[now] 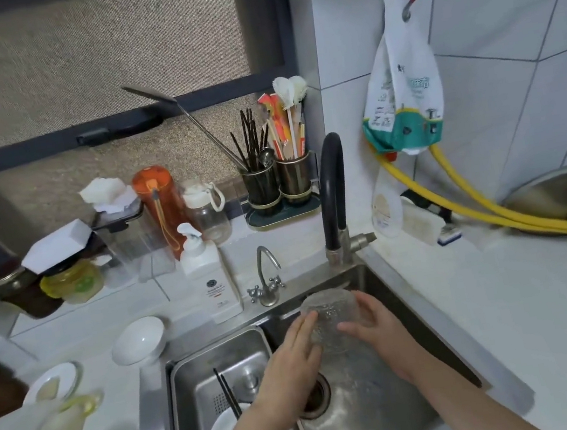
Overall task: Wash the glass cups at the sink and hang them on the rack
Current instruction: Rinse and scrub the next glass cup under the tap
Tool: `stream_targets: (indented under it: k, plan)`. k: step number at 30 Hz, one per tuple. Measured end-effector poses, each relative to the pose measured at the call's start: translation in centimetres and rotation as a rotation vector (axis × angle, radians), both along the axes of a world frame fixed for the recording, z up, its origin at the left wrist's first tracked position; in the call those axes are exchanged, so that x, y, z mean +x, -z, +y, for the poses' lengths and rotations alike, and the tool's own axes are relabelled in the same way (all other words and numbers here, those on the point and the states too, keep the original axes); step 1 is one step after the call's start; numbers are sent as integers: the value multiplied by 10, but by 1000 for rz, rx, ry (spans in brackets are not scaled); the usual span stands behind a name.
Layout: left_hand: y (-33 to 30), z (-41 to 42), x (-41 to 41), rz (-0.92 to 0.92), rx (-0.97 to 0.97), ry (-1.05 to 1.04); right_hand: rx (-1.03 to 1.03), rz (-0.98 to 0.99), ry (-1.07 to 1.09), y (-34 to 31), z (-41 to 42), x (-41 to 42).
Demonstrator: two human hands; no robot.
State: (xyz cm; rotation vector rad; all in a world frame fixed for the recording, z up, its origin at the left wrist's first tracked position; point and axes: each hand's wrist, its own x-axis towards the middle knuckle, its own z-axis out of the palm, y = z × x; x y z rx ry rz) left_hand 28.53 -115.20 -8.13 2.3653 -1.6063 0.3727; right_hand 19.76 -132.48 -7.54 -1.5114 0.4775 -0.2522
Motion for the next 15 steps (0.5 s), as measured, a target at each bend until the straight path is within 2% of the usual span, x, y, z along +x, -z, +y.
stream_targets:
  k: [4,6,11,15]
  plan:
    - [-12,1,-7,-24,-62,-17,-3,-62,29,-8,9,-6]
    - [-5,2,-9,59,-120,-24,-22,-95,42,-14,15,-10]
    - [-9,7,-2,-25,-78,28,-59,-128,90,-19,23,-11]
    - [-20,8,-5,22,-116,59,-37,-135,104,-22,29,-15]
